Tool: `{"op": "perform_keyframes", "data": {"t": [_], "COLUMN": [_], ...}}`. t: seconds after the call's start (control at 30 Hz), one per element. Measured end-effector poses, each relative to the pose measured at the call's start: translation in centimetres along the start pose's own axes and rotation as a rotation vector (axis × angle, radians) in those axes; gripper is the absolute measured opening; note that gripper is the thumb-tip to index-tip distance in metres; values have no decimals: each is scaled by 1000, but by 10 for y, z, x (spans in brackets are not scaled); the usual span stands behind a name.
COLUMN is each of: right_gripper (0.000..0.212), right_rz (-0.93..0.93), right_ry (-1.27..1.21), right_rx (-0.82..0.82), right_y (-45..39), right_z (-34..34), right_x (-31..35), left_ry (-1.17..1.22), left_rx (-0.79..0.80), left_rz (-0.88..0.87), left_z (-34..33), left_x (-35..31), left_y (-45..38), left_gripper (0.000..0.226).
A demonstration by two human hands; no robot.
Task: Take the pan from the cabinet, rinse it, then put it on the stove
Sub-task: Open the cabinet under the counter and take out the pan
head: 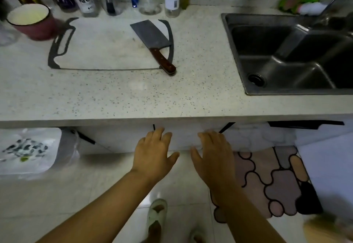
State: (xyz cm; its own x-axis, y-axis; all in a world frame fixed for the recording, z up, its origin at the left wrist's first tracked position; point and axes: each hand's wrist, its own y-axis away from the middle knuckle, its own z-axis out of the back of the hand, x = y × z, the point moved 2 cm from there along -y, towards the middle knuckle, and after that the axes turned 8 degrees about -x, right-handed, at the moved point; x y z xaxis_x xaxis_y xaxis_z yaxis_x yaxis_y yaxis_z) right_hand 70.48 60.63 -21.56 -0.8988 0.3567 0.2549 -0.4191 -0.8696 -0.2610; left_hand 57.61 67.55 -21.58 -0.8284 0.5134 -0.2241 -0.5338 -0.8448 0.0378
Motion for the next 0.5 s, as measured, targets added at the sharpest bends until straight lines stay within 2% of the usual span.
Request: {"op": "perform_keyframes", "data": {"t": [0.17,0.27,0.37,0.5], "right_gripper": [37,38,33,28], "right_rz": [64,125,207,284], "right_ry": [-51,-84,-95,-77], "right_rx": [-3,-55,-207,-467], "right_y": [-15,-17,-21,-34], "right_z": [-36,-59,-82,-113], "right_x": [-35,-53,-72,-87], "left_ry": [-66,-25,-7,-53], "left_rx": [-126,-201,-331,-612], "left_rz": [-4,-2,-32,-154], "left_z": [-41,-68,-98,-123], "left_x": [-10,-16,-20,-11], "left_y": [-18,-24,-29,-47], "left_gripper": [62,53,44,34]}}
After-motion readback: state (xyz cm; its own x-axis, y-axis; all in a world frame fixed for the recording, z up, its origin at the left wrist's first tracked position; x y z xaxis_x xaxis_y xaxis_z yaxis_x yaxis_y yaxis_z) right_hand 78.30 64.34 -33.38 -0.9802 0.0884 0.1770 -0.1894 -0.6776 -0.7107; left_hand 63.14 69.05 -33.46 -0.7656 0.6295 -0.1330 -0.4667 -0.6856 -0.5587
